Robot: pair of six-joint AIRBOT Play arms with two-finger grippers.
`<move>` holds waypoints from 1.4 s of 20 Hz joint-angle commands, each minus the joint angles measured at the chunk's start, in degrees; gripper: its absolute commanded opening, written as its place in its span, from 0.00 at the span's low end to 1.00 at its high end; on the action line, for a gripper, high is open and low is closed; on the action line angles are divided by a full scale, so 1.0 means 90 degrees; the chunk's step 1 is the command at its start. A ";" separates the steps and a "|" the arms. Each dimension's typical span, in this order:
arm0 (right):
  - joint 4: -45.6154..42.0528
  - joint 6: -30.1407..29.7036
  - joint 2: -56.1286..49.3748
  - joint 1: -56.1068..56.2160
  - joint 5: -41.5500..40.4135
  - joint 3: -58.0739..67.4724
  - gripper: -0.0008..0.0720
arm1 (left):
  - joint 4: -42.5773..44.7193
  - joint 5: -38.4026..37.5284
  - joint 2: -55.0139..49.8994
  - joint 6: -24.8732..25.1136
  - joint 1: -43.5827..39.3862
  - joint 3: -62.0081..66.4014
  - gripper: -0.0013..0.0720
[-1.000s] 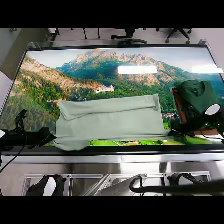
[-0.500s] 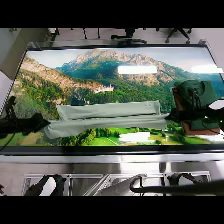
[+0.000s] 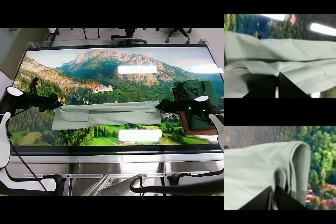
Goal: Fold the shirts.
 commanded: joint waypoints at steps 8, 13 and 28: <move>-0.0763 0.0005 0.0109 -0.0187 0.0053 0.0495 0.72 | 0.0401 -0.1530 -0.1018 -0.0333 0.0027 0.1314 0.88; -0.0561 0.0044 -0.0520 -0.0015 0.0136 0.0493 0.72 | 0.0381 -0.1727 -0.0413 -0.0466 0.0291 0.1355 0.88; -0.0061 0.0894 0.0471 0.0364 0.2191 0.1982 0.04 | 0.0002 0.0656 -0.0869 -0.0442 -0.3820 0.1360 0.04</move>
